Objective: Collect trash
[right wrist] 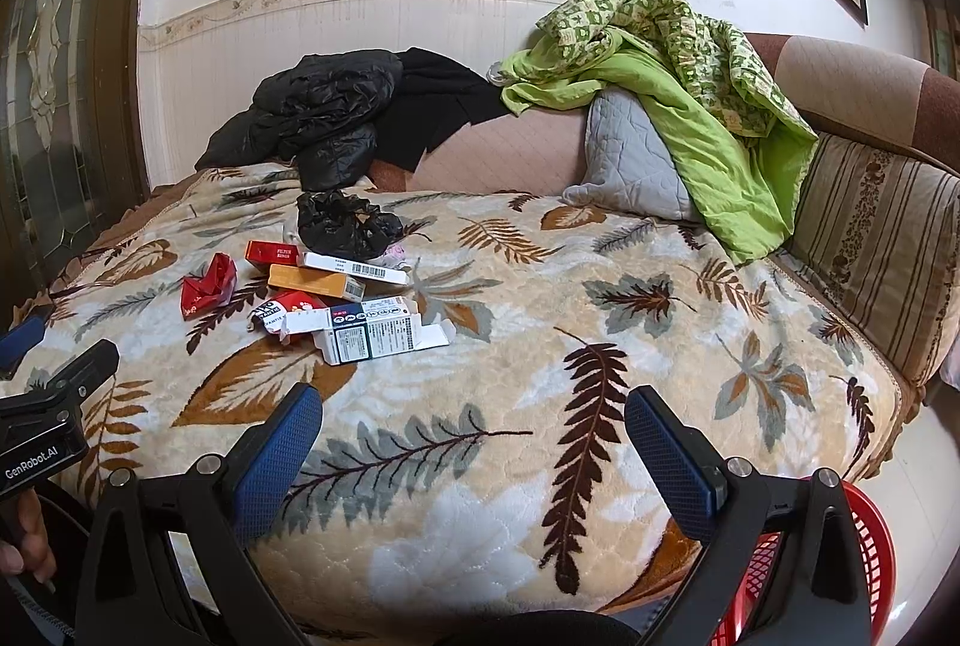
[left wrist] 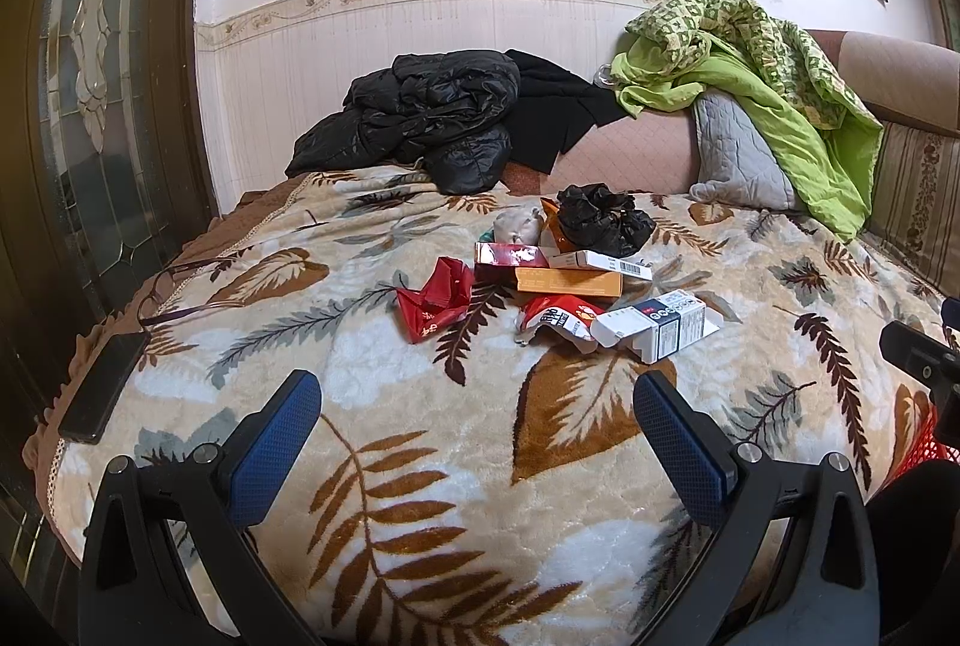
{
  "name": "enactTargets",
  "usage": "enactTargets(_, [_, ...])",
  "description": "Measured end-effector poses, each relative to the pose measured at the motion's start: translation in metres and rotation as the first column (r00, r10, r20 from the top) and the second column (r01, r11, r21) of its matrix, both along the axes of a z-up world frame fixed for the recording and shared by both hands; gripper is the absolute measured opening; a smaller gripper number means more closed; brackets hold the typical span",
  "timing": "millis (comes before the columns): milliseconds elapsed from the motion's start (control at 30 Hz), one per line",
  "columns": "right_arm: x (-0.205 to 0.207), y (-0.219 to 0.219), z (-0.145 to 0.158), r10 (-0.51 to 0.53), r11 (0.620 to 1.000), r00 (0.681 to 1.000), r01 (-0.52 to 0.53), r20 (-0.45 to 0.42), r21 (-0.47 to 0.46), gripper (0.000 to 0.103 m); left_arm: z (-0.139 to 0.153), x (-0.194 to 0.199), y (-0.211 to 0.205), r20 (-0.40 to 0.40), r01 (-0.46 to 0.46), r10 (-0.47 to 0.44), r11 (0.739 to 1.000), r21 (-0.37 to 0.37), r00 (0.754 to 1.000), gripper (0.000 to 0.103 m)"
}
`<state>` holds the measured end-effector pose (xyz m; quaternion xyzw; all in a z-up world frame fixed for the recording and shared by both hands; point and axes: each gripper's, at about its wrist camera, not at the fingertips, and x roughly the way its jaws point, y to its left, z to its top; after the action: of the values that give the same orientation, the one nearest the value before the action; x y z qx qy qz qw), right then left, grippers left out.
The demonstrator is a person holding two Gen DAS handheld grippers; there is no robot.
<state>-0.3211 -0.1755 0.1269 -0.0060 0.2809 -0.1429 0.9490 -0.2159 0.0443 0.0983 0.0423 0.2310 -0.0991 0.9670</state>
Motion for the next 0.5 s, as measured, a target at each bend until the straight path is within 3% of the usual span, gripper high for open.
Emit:
enactTargets(167, [0.0, -0.006, -0.003, -0.002, 0.999, 1.0, 0.003, -0.011, 0.039, 0.102, -0.003, 0.003, -0.003, -0.036, 0.02, -0.02, 1.0, -0.008, 0.999, 0.103])
enactTargets(333, [0.005, -0.023, -0.009, -0.008, 0.99, 0.999, 0.014, -0.038, 0.143, 0.095, -0.008, 0.029, -0.011, -0.143, 0.072, -0.078, 0.996, -0.046, 0.987, 0.103])
enactTargets(467, [0.009, -0.03, -0.011, 0.003, 0.98, 0.998, 0.009, -0.057, 0.201, 0.086, -0.011, 0.068, -0.016, -0.246, 0.081, -0.109, 0.99, -0.119, 0.963, 0.102])
enactTargets(500, [0.008, -0.031, -0.012, 0.005, 0.977, 0.998, 0.008, -0.061, 0.213, 0.086, -0.013, 0.081, -0.018, -0.279, 0.079, -0.117, 0.987, -0.143, 0.953, 0.098])
